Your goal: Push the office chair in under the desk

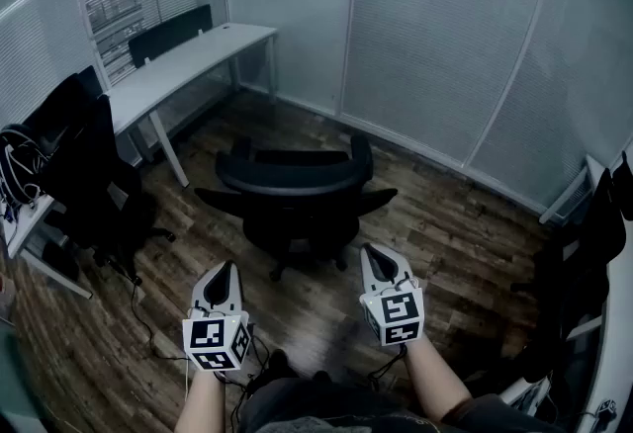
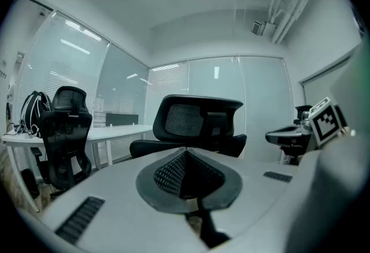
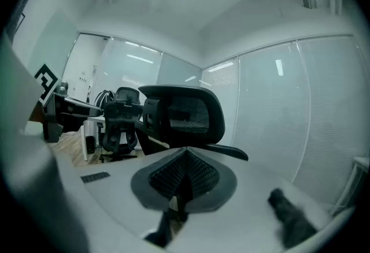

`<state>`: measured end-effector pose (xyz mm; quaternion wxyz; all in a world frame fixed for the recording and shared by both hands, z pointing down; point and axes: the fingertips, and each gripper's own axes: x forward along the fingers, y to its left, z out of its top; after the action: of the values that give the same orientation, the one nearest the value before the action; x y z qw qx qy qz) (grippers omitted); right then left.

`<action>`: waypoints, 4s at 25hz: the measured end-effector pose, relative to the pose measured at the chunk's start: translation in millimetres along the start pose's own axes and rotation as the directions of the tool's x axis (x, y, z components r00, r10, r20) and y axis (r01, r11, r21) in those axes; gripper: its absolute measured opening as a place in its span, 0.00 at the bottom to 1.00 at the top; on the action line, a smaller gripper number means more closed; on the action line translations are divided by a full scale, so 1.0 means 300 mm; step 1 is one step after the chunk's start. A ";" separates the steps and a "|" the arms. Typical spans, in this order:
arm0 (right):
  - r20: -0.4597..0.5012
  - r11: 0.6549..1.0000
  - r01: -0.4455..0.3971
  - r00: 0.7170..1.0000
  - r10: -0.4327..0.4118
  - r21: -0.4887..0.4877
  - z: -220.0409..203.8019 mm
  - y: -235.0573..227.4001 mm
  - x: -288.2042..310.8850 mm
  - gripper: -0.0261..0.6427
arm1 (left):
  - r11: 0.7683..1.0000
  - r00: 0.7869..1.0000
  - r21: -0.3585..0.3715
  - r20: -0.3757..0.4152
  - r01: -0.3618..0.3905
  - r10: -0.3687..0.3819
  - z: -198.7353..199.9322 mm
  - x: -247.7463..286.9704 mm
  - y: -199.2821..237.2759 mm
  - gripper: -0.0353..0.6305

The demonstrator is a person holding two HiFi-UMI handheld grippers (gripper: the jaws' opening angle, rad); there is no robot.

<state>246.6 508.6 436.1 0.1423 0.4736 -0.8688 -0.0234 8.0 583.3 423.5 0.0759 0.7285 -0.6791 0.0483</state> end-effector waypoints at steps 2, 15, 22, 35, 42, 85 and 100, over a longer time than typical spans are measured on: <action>0.004 1.000 -0.012 1.000 0.012 -0.009 0.005 0.009 -0.003 0.07 | 1.000 1.000 0.015 0.003 0.004 -0.004 0.009 -0.007 -0.005 0.08; 0.015 0.999 -0.026 1.000 0.025 0.046 -0.008 0.017 0.047 0.07 | 0.999 1.000 0.047 0.013 -0.008 0.007 0.021 0.031 0.036 0.08; 0.058 0.996 0.080 0.995 -0.082 0.041 0.025 -0.073 0.112 0.08 | 0.985 0.997 0.166 0.065 -0.042 0.031 0.049 0.143 0.129 0.08; -0.181 0.926 0.131 0.962 -0.205 -0.355 -0.032 -0.100 0.337 0.33 | 0.886 0.991 0.445 -0.053 0.134 -0.123 0.012 0.431 0.279 0.30; -0.256 0.840 0.153 0.910 -0.325 -0.521 -0.086 -0.123 0.353 0.47 | 0.786 0.977 0.580 -0.118 0.213 -0.178 -0.033 0.488 0.290 0.45; -0.310 0.708 0.057 0.872 -0.378 -0.704 -0.084 -0.415 0.896 0.49 | 0.527 0.957 0.817 -0.290 0.234 0.024 -0.054 1.065 0.432 0.49; -0.322 0.701 -0.016 0.895 -0.308 -0.713 -0.052 -0.586 1.210 0.49 | 0.544 0.949 0.817 -0.297 0.192 0.111 -0.014 1.327 0.465 0.48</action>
<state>208.9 112.2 501.9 0.4905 0.4469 -0.7017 -0.2596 -102.0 183.8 503.0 -0.1731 0.6740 -0.5347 0.4795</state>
